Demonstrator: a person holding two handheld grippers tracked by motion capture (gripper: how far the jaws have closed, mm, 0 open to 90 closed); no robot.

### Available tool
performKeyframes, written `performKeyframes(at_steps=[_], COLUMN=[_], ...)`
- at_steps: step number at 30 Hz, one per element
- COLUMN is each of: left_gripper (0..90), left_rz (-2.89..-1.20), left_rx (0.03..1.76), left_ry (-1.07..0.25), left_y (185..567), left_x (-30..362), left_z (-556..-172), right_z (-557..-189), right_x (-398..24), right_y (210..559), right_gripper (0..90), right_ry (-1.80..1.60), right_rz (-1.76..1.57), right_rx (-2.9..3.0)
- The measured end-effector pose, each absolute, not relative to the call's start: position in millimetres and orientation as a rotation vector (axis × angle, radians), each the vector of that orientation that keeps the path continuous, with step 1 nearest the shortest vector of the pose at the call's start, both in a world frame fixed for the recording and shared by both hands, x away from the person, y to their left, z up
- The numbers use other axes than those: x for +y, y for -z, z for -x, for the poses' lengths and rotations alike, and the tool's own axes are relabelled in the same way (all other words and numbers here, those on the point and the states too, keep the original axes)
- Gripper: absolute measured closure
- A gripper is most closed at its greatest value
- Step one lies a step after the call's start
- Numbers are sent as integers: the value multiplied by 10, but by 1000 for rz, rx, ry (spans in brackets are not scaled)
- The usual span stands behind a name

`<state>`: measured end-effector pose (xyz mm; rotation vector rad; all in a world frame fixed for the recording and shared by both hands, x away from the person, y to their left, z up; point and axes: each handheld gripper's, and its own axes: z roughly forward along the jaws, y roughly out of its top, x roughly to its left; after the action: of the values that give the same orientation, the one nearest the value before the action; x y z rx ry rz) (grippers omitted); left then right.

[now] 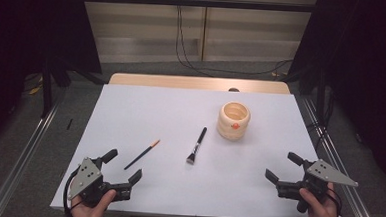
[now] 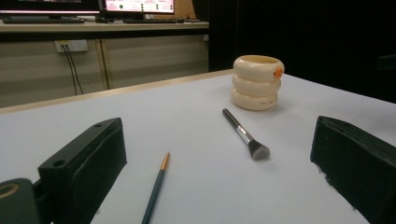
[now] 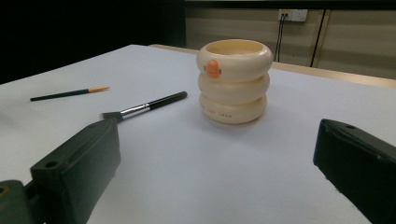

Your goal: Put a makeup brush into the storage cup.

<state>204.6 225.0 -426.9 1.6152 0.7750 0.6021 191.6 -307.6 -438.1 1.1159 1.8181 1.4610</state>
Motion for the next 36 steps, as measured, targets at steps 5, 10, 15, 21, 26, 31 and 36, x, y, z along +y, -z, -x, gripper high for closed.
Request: performKeyframes(at_steps=[5,10,15,21,26,31,36], left_gripper=[34,34,34,33,34,32,32], left_rz=[-1620,-1631,-1608,-1607,-1613,-1596,-1594], left_rx=[779,760,759,748,727,729,711], left_ry=[-603,-609,-626,-639,-628,-609,-618], left_y=[4228,4179,4127,4054,4003,3971,3905], left_x=[2240,2241,2256,2242,2202,2174,2147], left_z=[-2030,-2031,-2065,-2141,-2240,-2357,-2439], right_z=[-1905,-1905,-1912,-1915,-1920,-1920,-1913], right_x=[-3045,-3031,-3037,-3039,-3046,-3048,-3042], right_y=[4372,4372,4375,4371,4375,4377,4376], right_gripper=[3,3,3,3,5,5,5], right_ry=[-1459,-1463,-1459,-1470,-1465,-1465,-1467], right_rz=[-1089,-1081,-1080,-1088,-1084,-1077,-1081], right_rx=[1843,1847,1850,1841,1853,1857,1855])
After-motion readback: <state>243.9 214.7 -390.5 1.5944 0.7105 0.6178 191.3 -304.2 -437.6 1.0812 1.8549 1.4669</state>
